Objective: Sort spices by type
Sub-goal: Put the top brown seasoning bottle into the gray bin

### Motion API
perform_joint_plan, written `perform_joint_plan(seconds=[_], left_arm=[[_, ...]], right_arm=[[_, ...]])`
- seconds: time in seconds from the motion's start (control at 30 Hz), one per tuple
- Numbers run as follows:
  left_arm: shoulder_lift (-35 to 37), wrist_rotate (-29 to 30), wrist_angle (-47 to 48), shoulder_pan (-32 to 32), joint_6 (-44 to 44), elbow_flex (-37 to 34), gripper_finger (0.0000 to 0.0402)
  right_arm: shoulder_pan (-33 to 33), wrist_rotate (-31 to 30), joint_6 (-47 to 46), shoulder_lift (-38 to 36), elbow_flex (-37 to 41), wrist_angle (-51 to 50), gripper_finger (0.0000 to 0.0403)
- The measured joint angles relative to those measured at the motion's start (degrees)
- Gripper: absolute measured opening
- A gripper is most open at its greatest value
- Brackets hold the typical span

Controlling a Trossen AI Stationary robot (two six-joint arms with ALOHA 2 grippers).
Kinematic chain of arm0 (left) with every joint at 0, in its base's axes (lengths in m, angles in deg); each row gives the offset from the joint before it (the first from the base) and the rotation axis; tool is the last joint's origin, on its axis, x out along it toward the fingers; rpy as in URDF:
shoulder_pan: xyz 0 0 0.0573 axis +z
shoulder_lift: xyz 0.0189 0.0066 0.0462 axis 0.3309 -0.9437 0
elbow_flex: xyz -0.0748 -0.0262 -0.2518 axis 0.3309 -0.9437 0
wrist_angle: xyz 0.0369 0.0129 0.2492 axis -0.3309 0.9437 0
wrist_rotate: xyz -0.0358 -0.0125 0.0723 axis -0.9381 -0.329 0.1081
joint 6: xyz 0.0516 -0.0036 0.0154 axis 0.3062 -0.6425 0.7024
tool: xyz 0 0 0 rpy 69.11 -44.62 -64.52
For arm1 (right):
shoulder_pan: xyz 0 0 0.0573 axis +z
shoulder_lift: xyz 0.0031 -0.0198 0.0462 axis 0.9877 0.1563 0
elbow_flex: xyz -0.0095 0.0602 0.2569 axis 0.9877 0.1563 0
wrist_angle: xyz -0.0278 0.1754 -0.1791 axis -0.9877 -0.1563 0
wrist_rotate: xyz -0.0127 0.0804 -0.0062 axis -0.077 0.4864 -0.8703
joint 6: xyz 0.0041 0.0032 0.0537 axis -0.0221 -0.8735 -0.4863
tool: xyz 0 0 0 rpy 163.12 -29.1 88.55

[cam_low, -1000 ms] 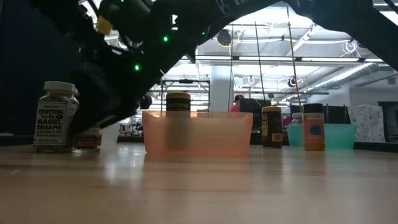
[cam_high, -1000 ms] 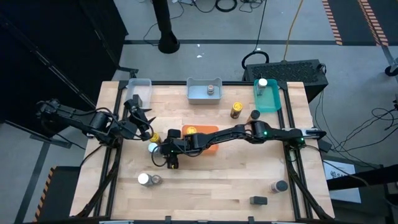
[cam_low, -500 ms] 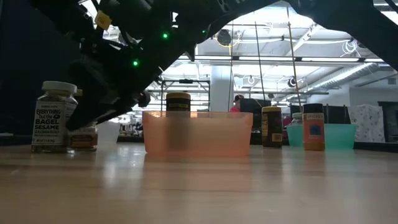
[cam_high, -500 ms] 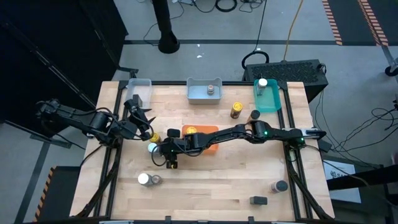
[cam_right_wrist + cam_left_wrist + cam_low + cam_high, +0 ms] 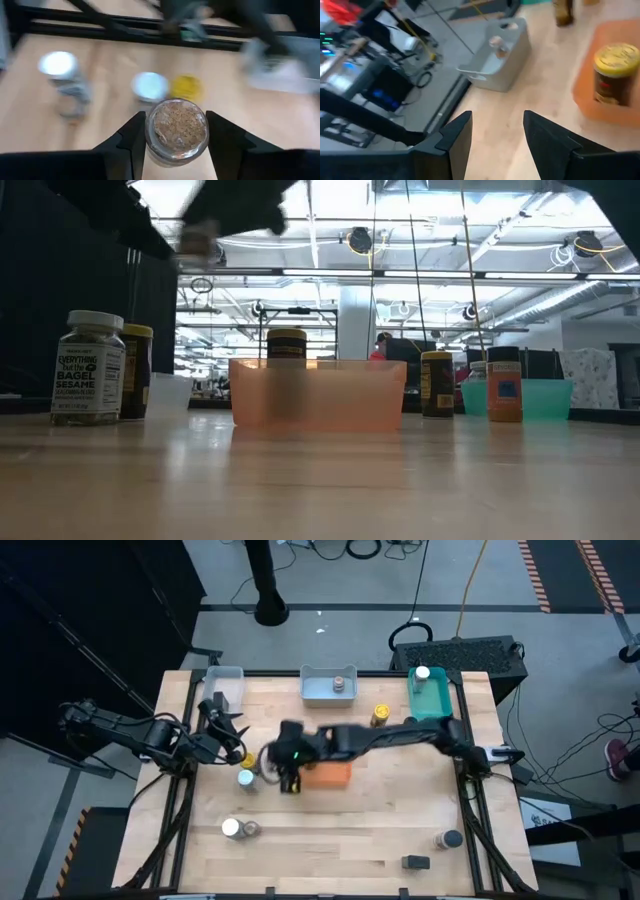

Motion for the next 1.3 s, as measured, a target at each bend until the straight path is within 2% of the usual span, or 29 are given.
perform_joint_plan(seconds=[0.1,0.2,0.33,0.53,0.77,0.93,1.13,1.3], left_arm=[[0.32,3.98,-0.30,0.00,0.01,0.00,0.0185],[0.78,8.02,-0.40,0.00,0.00,0.00,0.0185],[1.21,10.66,-0.49,0.02,0.03,0.00,0.0185],[1.51,10.86,0.84,0.00,-0.68,0.00,0.0185],[1.49,10.36,5.72,0.00,-7.46,0.00,0.0185],[1.49,10.22,11.49,0.00,-13.49,0.00,0.0185],[1.49,9.57,11.81,0.00,-15.03,0.00,0.0185],[1.49,9.33,11.90,0.00,-15.04,0.00,0.0185]], right_arm=[[-3.11,-3.16,3.48,-3.49,0.00,-5.19,0.0149],[-8.27,-1.81,6.91,-5.15,0.00,-7.24,0.0149],[-16.39,4.42,11.94,-4.72,0.35,-7.35,0.0149],[-25.72,13.54,14.44,-4.63,9.16,4.59,0.0149],[-30.62,15.34,13.07,-4.74,20.89,20.85,0.0149],[-33.57,16.88,16.33,-4.93,21.84,20.83,0.0149],[-38.17,26.15,17.62,-4.94,22.33,20.23,0.0149],[-39.66,27.20,17.15,-5.00,25.46,22.49,0.0149]])
